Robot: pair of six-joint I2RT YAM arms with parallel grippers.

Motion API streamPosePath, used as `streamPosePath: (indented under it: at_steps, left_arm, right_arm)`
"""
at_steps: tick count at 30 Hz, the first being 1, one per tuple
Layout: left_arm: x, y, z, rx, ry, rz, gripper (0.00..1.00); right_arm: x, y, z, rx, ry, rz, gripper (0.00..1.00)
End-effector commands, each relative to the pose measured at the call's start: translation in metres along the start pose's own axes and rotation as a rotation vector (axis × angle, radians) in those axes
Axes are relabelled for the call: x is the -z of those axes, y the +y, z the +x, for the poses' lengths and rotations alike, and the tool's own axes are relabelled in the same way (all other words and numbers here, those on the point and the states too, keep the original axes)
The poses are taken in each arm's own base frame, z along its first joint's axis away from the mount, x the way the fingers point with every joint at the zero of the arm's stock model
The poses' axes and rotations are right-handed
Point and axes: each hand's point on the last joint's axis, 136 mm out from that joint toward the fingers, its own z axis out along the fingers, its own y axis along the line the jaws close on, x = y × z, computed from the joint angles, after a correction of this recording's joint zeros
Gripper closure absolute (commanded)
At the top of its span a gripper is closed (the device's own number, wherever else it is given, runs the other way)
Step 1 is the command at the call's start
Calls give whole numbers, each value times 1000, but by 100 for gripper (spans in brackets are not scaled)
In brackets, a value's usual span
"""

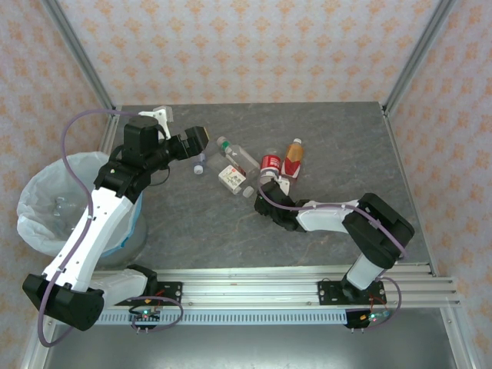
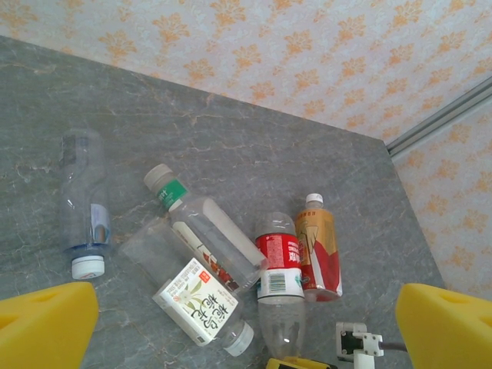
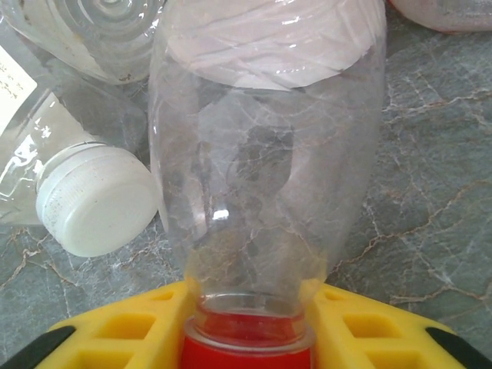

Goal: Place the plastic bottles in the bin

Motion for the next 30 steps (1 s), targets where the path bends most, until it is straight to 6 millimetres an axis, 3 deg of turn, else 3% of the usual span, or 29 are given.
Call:
streamPosePath:
  at_steps: [1,11,17,30]
  left_arm:
    - [11,-2,-8,-33,-34,-8,0]
    - [12,-2,-8,-35,-43,-8,0]
    - [8,-2,-7,-23,-36,-1,0]
    - [5,-3,-5,-19,-42,14,0]
  right_arm:
    - [0,-1,-4,-5,-29,-2,65]
    - [13,-9,-12,-34,-99,-17,86]
    - [25,0,-20,8,-140,-80,98]
    - [46,15,-39,91,-211,-144,100]
